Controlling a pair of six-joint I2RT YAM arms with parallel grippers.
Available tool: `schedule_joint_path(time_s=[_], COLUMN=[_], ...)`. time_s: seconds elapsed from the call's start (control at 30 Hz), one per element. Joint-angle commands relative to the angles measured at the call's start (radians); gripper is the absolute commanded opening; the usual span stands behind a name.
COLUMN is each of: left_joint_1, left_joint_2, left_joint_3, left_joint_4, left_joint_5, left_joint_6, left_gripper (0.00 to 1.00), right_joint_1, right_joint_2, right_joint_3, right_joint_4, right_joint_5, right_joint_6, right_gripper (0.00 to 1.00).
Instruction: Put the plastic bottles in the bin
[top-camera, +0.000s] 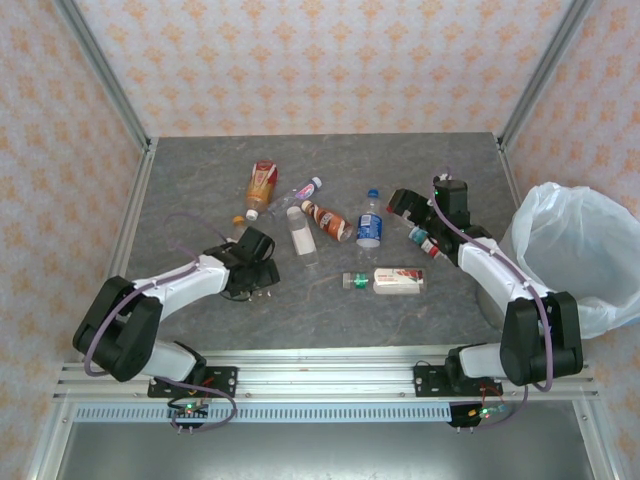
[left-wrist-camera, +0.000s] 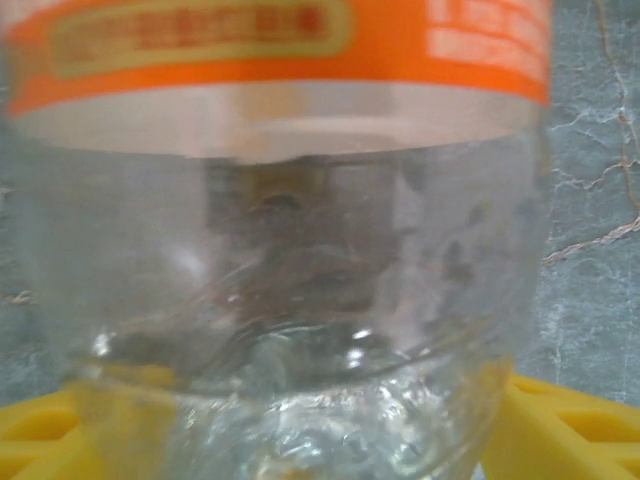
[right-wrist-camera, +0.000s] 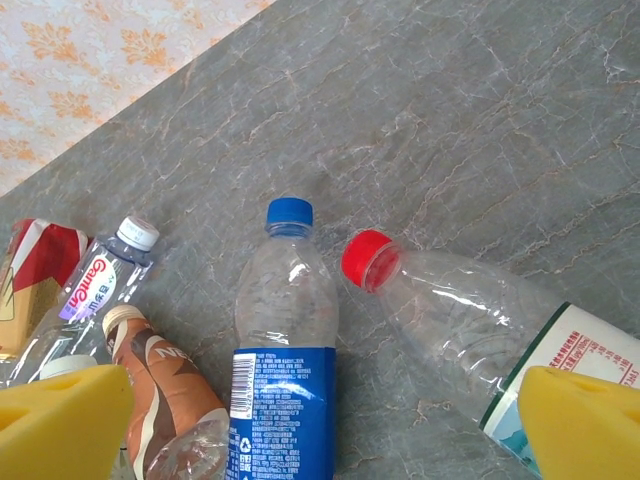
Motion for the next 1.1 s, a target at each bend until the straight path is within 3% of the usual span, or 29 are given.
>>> schedule_joint_path(time_s=[0.0,0.33,0.73,0.87,1.07], left_joint_1=[-0.012,-0.056,-0.131,-0.177,-0.203], left_joint_2=[0.027,0.039,-0.199,-0.308,-0.44], left_joint_3=[-0.012,-0.005,-0.106,-0.146,-0.155], left_joint_4=[0.053,0.067,0.09,0.122,0.252], left_joint_5=[-0.051,-0.118,-0.204,-0.187,-0.068], left_joint_6=[0.03,0.08,0.104,0.121,0.18], left_gripper=[0.75,0.62,0.58,0.57,0.56], right_joint_1=[0.008,0.009,0.019,0.022,0.049], right_joint_2=[-0.024,-0.006,-0.048,-0.076,-0.105], right_joint_3=[0.031,0.045,0.04,0.04,0.048], right_joint_4=[-0.02,-0.014,-0.009,-0.005,0.058], right_joint_5=[0.012,0.005,-0.029,-0.079,-0.199], right_joint_6=[-0.008,-0.001,0.045,0.073,0.108], right_gripper=[0.99,0.99,0.99,0.99,0.99])
